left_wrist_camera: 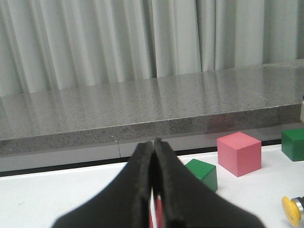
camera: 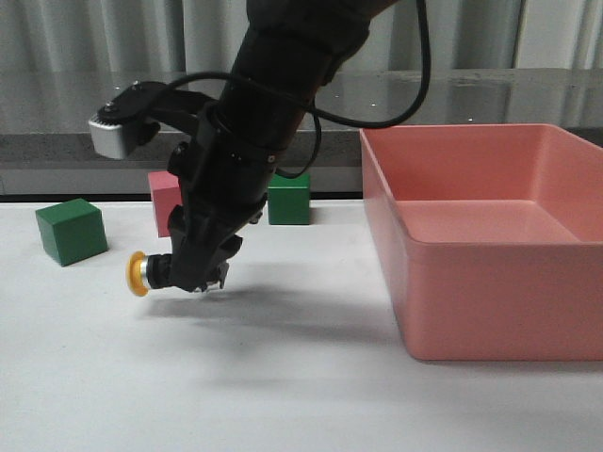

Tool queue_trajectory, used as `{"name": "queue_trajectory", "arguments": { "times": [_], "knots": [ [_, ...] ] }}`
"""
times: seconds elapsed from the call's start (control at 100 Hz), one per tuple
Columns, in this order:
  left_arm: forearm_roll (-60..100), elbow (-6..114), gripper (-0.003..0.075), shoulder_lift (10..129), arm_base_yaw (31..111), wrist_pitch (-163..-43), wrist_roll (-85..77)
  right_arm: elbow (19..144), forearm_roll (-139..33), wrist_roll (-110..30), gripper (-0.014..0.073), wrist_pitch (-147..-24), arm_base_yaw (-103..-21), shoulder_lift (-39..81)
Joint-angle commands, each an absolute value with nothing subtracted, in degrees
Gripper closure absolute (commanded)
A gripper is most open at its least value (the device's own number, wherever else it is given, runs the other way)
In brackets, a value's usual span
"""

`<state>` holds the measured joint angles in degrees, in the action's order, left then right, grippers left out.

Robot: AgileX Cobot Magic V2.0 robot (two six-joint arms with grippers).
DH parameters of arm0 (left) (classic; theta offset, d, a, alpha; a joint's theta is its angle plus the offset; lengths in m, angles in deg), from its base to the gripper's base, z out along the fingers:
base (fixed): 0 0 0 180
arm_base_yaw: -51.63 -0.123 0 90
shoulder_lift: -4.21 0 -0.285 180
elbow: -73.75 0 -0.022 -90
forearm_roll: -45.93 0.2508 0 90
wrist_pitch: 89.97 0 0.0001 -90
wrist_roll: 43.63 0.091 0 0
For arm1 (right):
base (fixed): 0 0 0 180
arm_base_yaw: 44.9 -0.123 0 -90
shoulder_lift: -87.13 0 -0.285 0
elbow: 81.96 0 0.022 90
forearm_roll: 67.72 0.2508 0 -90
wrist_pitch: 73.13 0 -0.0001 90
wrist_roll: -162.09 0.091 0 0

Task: Place and stand button with both arms
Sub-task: 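Lift the button out of the bin and carry it toward the cubes, then lay the button on its side on the table and open the right gripper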

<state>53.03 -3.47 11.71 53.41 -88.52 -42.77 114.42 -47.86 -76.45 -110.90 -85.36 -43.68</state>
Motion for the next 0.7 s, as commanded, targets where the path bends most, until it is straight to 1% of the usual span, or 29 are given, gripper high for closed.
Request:
{"name": "queue_trajectory", "arguments": {
  "times": [0.0, 0.08, 0.11, 0.15, 0.2, 0.23, 0.25, 0.27, 0.35, 0.42, 0.48, 0.69],
  "knots": [
    [53.0, -6.1, 0.0740, 10.0, 53.4, -84.0, -43.2, 116.6, -46.0, -77.3, 0.0443, -107.6, -85.3, -40.9],
    [53.0, -6.1, 0.0740, 10.0, 53.4, -84.0, -43.2, 116.6, -46.0, -77.3, 0.0440, -107.3, -85.3, -41.2],
    [53.0, -6.1, 0.0740, 10.0, 53.4, -84.0, -43.2, 116.6, -46.0, -77.3, 0.0430, -107.3, -85.3, -41.3],
    [53.0, -6.1, 0.0740, 10.0, 53.4, -84.0, -43.2, 116.6, -46.0, -77.3, 0.0393, -107.3, -85.3, -41.3],
    [53.0, -6.1, 0.0740, 10.0, 53.4, -84.0, -43.2, 116.6, -46.0, -77.3, 0.0326, -107.3, -85.3, -41.3],
    [53.0, -6.1, 0.0740, 10.0, 53.4, -84.0, -43.2, 116.6, -46.0, -77.3, 0.0265, -107.3, -85.3, -41.3],
    [53.0, -6.1, 0.0740, 10.0, 53.4, -84.0, -43.2, 116.6, -46.0, -77.3, 0.0240, -107.3, -85.3, -41.3],
    [53.0, -6.1, 0.0740, 10.0, 53.4, -84.0, -43.2, 116.6, -46.0, -77.3, 0.0188, -107.3, -85.3, -41.3],
    [53.0, -6.1, 0.0740, 10.0, 53.4, -84.0, -43.2, 116.6, -46.0, -77.3, 0.0061, -107.3, -85.3, -41.3],
    [53.0, -6.1, 0.0740, 10.0, 53.4, -84.0, -43.2, 116.6, -46.0, -77.3, -0.0010, -107.1, -85.3, -41.3],
    [53.0, -6.1, 0.0740, 10.0, 53.4, -84.0, -43.2, 116.6, -46.0, -77.3, -0.0028, -106.9, -85.3, -41.3],
    [53.0, -6.1, 0.0740, 10.0, 53.4, -84.0, -43.2, 119.4, -46.0, -77.1, -0.0028, -109.8, -85.1, -39.2]
  ]
}}
